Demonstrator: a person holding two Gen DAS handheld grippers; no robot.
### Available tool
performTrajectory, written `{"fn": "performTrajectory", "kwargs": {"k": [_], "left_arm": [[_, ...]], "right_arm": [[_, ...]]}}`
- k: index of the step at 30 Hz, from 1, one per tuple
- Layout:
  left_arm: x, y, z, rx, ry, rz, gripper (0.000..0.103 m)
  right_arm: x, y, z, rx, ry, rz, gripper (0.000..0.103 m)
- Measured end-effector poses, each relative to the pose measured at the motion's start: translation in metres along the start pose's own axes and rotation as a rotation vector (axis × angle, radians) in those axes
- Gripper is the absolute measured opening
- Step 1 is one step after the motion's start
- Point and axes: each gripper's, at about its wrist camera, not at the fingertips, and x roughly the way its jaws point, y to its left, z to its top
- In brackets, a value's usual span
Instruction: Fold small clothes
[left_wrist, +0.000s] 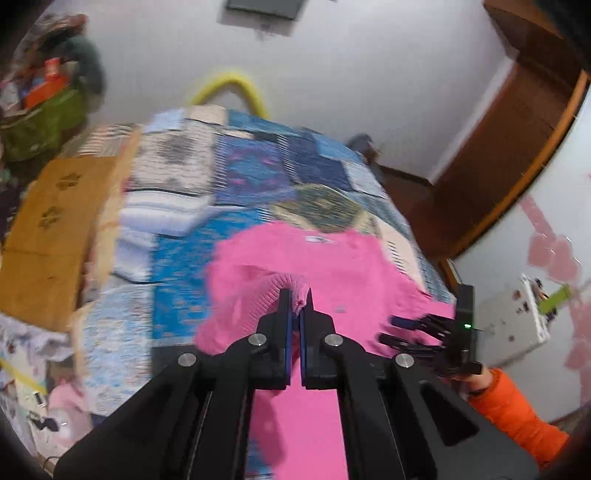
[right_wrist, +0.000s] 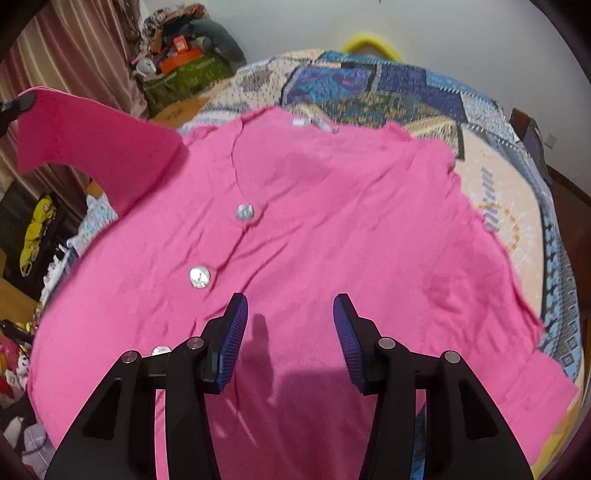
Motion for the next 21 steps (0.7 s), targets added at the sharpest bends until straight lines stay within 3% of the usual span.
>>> {"fn": "performTrajectory", "kwargs": {"k": [8, 15, 17, 21], "left_arm": [[0.07, -0.086, 0.016, 0.101, 0.102, -0.077, 0.002], [0.121, -0.12, 0.008, 0.187, 0.168, -0.038, 0.006], [0.124, -0.119, 0.006, 0.197, 0.163, -0.022, 0.012], [0.12, -0.095, 0.002, 0.219, 0.121, 0.079, 0.03]], "right_arm": [[-0.028, -0.005, 0.009, 0.002, -0.082, 0.008, 0.044], [-0.034, -0.013, 0.008, 0.021, -0.094, 0.023, 0.044], [-0.033, -0.015, 0.008, 0.024, -0.09, 0.025, 0.044], [-0.033, -0.021, 0.003, 0.025, -0.083, 0.009, 0.044]]}}
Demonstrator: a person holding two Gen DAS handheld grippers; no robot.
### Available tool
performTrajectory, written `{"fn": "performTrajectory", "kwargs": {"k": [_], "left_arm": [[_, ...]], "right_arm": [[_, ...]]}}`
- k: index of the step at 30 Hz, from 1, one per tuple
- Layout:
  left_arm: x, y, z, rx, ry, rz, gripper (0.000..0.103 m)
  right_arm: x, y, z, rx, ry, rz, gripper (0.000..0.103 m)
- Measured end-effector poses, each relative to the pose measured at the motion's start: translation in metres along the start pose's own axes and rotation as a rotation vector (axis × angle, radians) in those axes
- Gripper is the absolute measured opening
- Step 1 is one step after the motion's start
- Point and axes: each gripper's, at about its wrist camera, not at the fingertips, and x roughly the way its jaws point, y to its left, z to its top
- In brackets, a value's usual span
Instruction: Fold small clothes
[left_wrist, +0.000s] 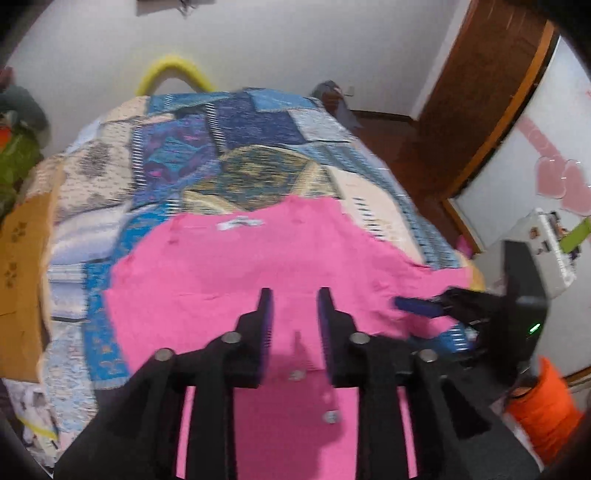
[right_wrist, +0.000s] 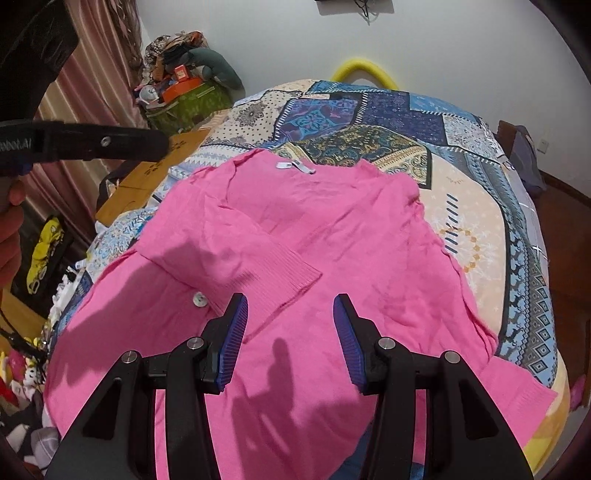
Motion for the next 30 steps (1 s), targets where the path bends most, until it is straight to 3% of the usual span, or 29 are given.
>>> {"fn": "performTrajectory", "kwargs": {"k": [4, 10, 16, 23, 26, 30], "left_arm": [[-0.003, 0.035, -0.02, -0.004, -0.033, 0.106, 0.052], [0.016, 0.1, -0.064, -0.092, 0.026, 0.245, 0.053], [0.045, 0.135, -0.1, -0.167, 0.097, 0.26, 0.053], [0.055, 0.141, -0.121, -0.192, 0.048, 0.257, 0.062], [0.055, 0.141, -0.123, -0.192, 0.038, 0.256, 0.062], [0.055, 0.14, -0.124, -0.186, 0.034, 0.263, 0.062]], "right_arm": [[-0.002, -0.013, -0.003, 0.039, 0.003, -0.022, 0.044], [0.001, -0.02, 0.0, 0.073, 0.015, -0.013, 0.044], [0.031, -0.01, 0.012, 0.067, 0.039, 0.011, 0.043], [0.074, -0.007, 0.017, 0.044, 0.112, -0.032, 0.025], [0.073, -0.003, 0.015, 0.017, 0.109, -0.027, 0.006], [0.067, 0.003, 0.019, -0.034, 0.092, -0.038, 0.005]]}}
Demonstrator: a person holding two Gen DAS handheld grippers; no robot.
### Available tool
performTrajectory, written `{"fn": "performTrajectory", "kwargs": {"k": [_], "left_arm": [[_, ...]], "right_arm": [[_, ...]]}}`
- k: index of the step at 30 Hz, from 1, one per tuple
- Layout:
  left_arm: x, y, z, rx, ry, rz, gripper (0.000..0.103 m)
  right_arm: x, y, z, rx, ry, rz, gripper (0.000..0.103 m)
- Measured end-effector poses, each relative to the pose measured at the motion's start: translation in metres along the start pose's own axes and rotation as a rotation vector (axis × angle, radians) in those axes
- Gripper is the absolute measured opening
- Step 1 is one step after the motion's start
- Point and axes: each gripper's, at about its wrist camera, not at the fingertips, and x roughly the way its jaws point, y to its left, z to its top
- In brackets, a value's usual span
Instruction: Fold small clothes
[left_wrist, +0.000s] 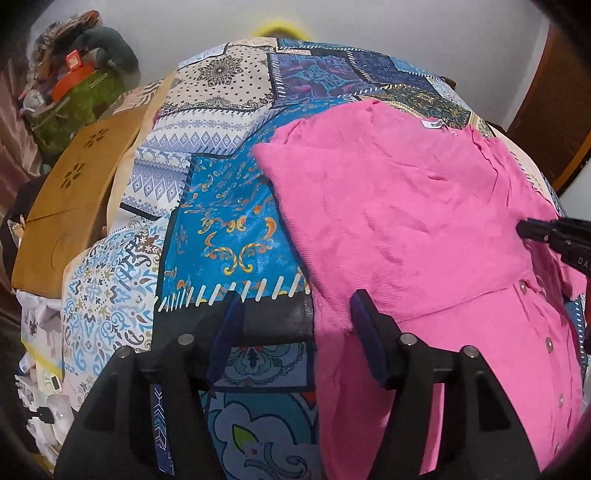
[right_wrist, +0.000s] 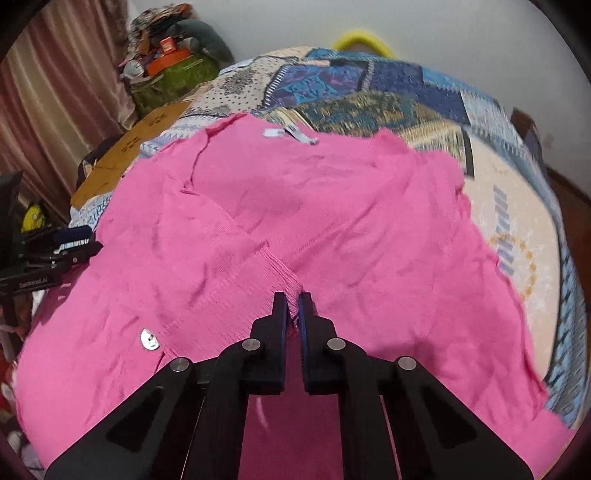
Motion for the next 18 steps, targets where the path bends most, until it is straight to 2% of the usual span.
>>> {"fn": "performTrajectory", "kwargs": {"k": [5, 10, 14, 18], "left_arm": [[-0.001, 0.0, -0.002, -0.004, -0.009, 0.012, 0.063], [-0.008, -0.006, 0.0, 0.032, -0.01, 0.045, 0.062], [-0.029, -0.011, 0.001, 0.029, -0.04, 0.028, 0.062], [-0.056, -0.021, 0.004, 0.019, -0.091, 0.004, 0.062]], "right_arm": [[-0.009, -0.006, 0.009, -0.006, -0.05, -0.059, 0.005], [0.0, -0.011, 0.004, 0.029, 0.006, -0.071, 0.008], [-0.029, -0.015, -0.002, 0.06, -0.039, -0.075, 0.02], [-0.065, -0.023, -0.011, 0.058, -0.095, -0.132, 0.03]]}}
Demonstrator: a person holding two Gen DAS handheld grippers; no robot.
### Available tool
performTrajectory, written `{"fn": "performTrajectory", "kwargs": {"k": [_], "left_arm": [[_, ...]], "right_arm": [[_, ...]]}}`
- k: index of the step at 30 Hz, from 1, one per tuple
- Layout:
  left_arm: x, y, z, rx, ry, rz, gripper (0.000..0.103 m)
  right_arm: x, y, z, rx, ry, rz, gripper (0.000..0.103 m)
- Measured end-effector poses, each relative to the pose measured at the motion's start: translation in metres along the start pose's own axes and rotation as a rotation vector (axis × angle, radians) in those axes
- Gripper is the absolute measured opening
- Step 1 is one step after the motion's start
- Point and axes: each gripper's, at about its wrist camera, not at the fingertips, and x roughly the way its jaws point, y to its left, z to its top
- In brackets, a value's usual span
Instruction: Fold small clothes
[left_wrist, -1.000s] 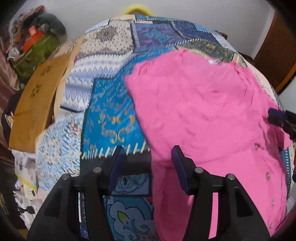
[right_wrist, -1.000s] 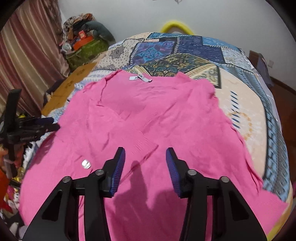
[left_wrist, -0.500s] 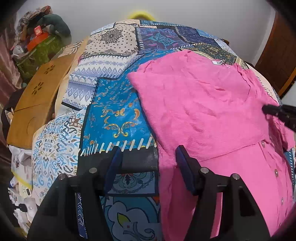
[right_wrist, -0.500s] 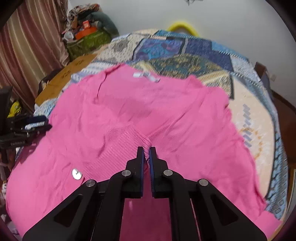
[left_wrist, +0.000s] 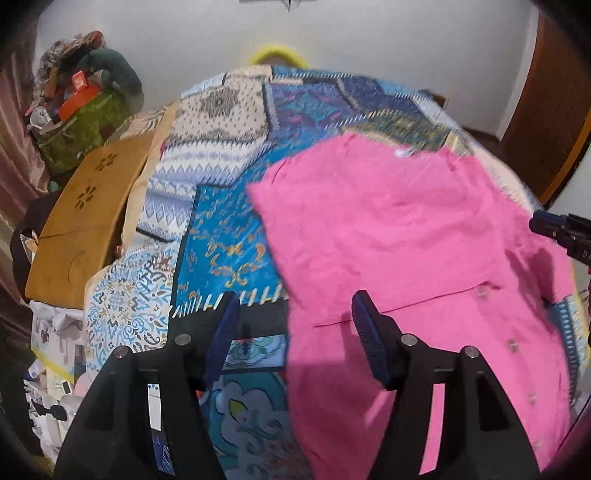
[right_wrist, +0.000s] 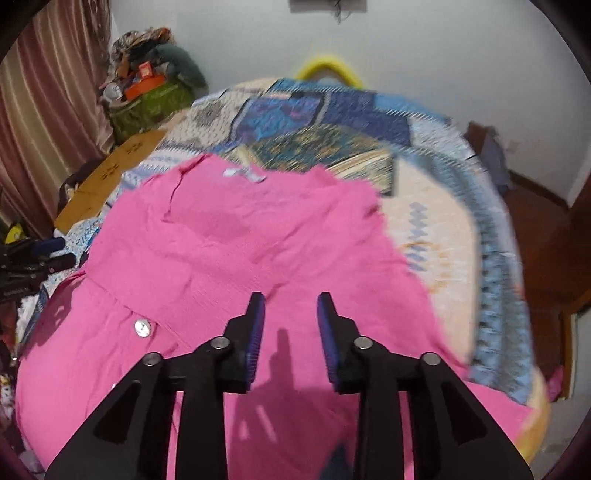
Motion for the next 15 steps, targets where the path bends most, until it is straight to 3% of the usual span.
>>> {"fn": "performTrajectory", "kwargs": {"k": [7, 15], "left_arm": [[-0.034, -0.031, 0.004, 0.009, -0.076, -0.024, 0.065], [-0.029, -0.07, 0.003, 0.054, -0.056, -0.045, 0.066]], "right_arm": [[-0.052, -0.043, -0.026, 0.038, -0.044, -0.102, 0.037], [-0.064, -0.11, -0.071, 0.157, -0.007, -0.226, 0.049]]}}
